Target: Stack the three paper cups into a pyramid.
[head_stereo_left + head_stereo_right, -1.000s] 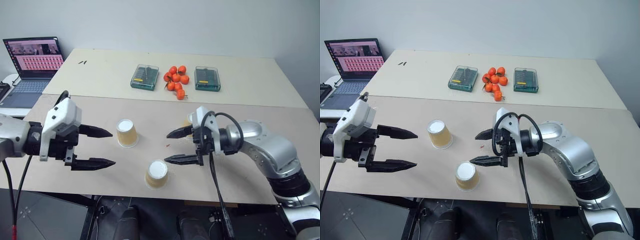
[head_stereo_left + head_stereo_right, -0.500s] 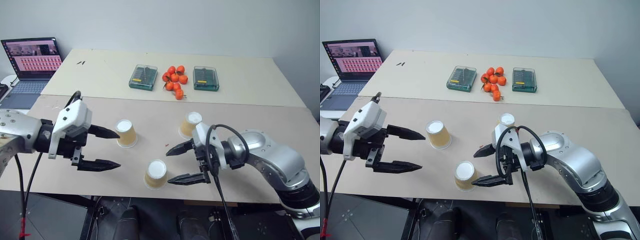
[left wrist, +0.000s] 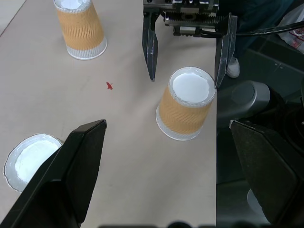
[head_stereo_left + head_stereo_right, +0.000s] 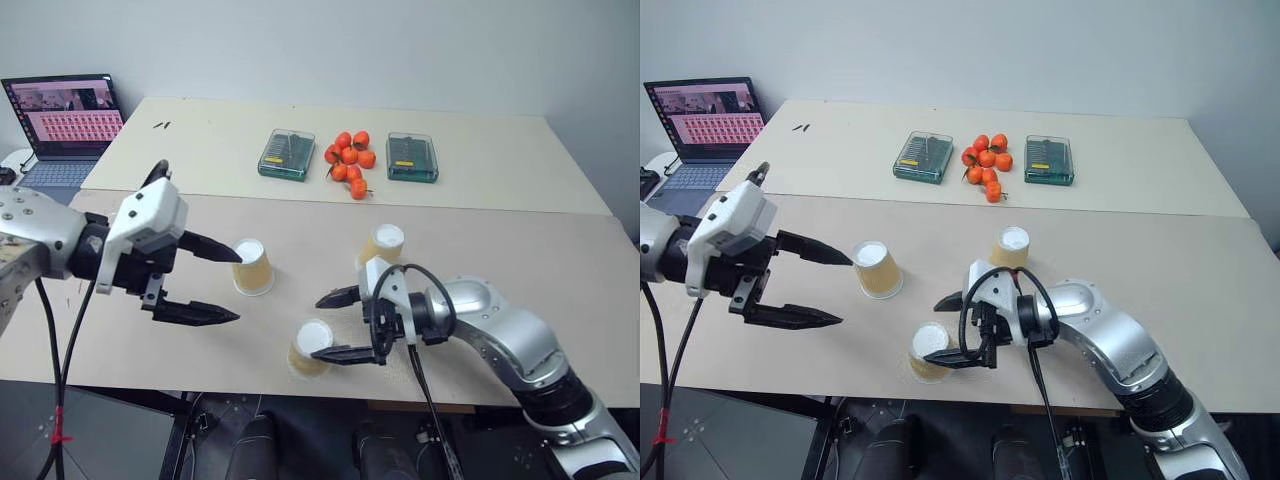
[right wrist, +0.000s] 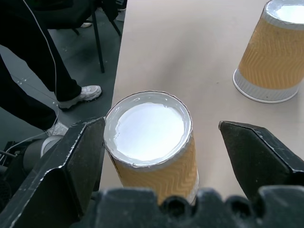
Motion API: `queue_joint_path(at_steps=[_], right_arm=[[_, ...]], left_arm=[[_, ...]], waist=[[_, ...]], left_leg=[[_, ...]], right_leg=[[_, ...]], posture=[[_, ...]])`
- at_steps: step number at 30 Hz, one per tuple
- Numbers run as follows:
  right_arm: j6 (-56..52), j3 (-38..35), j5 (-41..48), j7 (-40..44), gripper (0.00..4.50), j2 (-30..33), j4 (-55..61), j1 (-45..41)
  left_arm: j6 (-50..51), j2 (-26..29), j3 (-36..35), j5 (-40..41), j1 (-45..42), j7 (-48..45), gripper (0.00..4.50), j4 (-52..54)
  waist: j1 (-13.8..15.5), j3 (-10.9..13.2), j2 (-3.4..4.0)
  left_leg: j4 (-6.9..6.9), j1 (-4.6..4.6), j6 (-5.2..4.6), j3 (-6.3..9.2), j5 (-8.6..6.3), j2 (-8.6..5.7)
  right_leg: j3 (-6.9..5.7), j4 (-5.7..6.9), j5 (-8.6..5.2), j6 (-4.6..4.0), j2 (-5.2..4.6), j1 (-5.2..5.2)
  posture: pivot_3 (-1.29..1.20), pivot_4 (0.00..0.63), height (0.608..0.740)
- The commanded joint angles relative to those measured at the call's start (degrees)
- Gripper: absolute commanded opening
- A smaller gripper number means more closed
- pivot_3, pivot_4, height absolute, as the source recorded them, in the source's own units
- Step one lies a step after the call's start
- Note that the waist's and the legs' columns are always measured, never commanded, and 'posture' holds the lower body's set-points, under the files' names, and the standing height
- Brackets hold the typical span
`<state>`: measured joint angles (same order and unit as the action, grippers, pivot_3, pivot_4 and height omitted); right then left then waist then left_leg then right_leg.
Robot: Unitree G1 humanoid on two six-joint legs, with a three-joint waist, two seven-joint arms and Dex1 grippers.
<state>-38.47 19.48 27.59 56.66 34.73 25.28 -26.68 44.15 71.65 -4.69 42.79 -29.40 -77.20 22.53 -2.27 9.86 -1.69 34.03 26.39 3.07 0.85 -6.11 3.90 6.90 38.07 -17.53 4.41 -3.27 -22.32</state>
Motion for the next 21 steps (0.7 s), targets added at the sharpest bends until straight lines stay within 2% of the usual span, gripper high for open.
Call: queue_joint_path(at_steps=[1,7,21], right_arm=[[2.9,0.0,-1.4,0.4,4.50,-0.6,-0.1,0.1],[3.1,0.3,-2.0,0.8,4.50,-1.0,0.3,0.7],[-0.8,-4.4,3.1,1.6,4.50,0.3,3.0,-1.4]], left_arm=[[0.4,1.0,-0.3,-0.5,-1.7,-0.4,4.44,0.2],[0.8,0.8,0.1,-0.8,-2.8,-0.3,4.44,-0.5],[-0.7,-2.0,0.0,-2.1,-0.6,1.0,4.44,-0.6]], waist=[[0.0,0.0,-0.01],[0.0,0.0,-0.02],[0.1,0.0,-0.02]], left_leg=[[0.00,0.00,0.00,0.01,0.00,0.00],[0.00,0.00,0.00,0.01,0.00,0.00],[0.00,0.00,0.00,0.01,0.00,0.00]], right_leg=[[-0.01,0.00,0.00,0.00,0.00,0.00],[-0.01,0.00,0.00,0.01,0.00,0.01],[-0.01,0.01,0.00,0.01,0.00,0.01]], posture=[[0.00,0.150,0.735],[0.00,0.150,0.735],[0.00,0.150,0.735]])
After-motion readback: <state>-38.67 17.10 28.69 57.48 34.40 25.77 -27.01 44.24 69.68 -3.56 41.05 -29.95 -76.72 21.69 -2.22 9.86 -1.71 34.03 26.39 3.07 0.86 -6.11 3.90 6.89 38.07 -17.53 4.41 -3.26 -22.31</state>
